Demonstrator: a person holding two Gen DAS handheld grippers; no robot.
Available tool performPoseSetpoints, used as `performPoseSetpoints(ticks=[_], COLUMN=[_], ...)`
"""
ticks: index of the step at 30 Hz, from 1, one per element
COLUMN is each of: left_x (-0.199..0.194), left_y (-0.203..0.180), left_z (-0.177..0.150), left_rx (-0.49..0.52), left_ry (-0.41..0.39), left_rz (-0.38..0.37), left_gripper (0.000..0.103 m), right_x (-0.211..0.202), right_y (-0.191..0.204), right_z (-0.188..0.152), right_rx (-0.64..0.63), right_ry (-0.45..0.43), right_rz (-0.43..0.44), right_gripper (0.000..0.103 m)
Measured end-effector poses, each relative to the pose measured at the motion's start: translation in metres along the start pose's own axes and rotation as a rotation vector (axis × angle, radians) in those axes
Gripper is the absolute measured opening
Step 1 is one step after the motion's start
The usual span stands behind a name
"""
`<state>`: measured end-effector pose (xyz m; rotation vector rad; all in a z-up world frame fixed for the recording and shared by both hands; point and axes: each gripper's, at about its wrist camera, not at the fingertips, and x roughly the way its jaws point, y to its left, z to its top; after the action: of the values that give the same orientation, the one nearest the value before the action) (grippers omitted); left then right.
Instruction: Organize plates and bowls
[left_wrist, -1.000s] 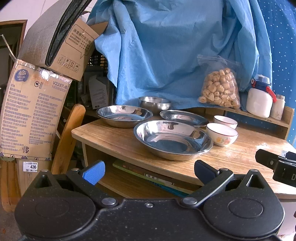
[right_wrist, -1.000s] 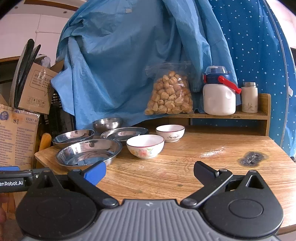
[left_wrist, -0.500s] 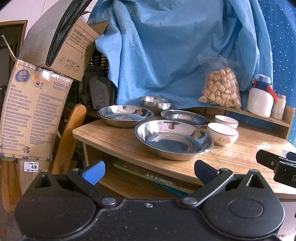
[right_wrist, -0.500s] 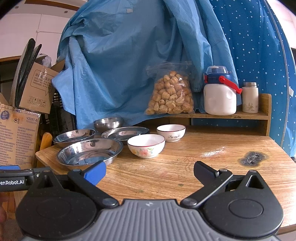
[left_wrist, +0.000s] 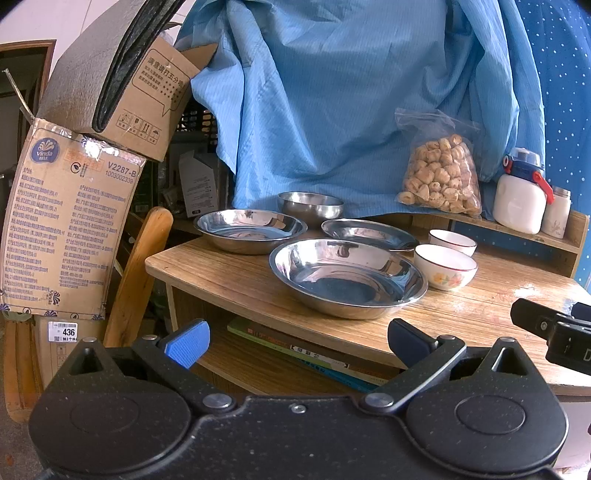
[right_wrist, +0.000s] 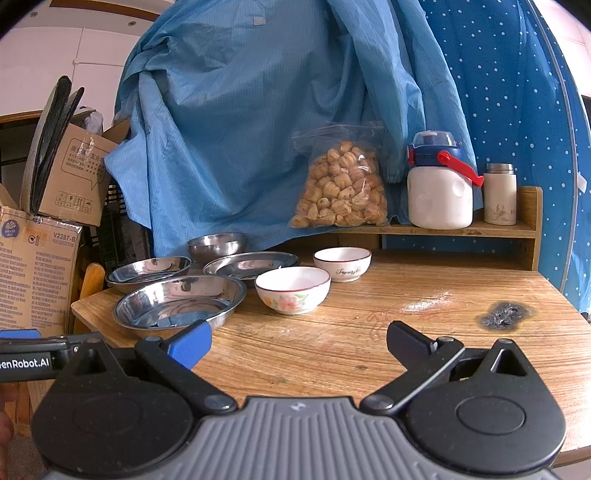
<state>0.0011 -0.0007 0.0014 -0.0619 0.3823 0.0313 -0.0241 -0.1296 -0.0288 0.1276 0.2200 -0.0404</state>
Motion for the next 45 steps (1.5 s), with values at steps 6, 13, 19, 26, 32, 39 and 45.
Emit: performPoseSetpoints(ticks=[6,13,19,26,32,39,45], left_x=[0.0001,0.0001,0.0010,0.0012,0.0011,0.0018,0.0023], left_y=[-0.0004,-0.0003,-0.0006,-0.0010,-0.0011,-0.0007,-0.0003], left_z=[-0.0001,-0.0004,-0.0016,-0.0025,-0.0025,-0.0029,-0.0037], left_rx=[-0.001,0.000,-0.002,-0.001,-0.002,0.000,0.000], left_ry=[0.001,0.001,0.008,0.012,0.012,0.016,0.017], left_rz=[0.001,0.000,0.000,0.002,0.003,0.001,0.001], left_gripper=[0.102,0.102,0.102,0.102,0.102,0.102,0.102], right_x=[-0.0002,-0.0006,-0.0005,-0.0003,0.0000,0.0001,0.0008], right_y=[0.0003,0.0009,0.0014,0.0011,0.0013,0.0008,0.0023], right_z=[0.0003,0.0008,0.0002,0.0002,-0.0001,0.0008,-0.0013], right_rx=[0.000,0.001,-0.002,-0.001,-0.001,0.000,-0.002], right_ry=[0.000,0.003,0.004,0.004,0.005,0.007,0.010], right_rz=[-0.001,0.000,0.002,0.001,0.003,0.002,0.003], right_gripper=[0.103,0.103,0.103,0.103,0.103,0.103,0.103])
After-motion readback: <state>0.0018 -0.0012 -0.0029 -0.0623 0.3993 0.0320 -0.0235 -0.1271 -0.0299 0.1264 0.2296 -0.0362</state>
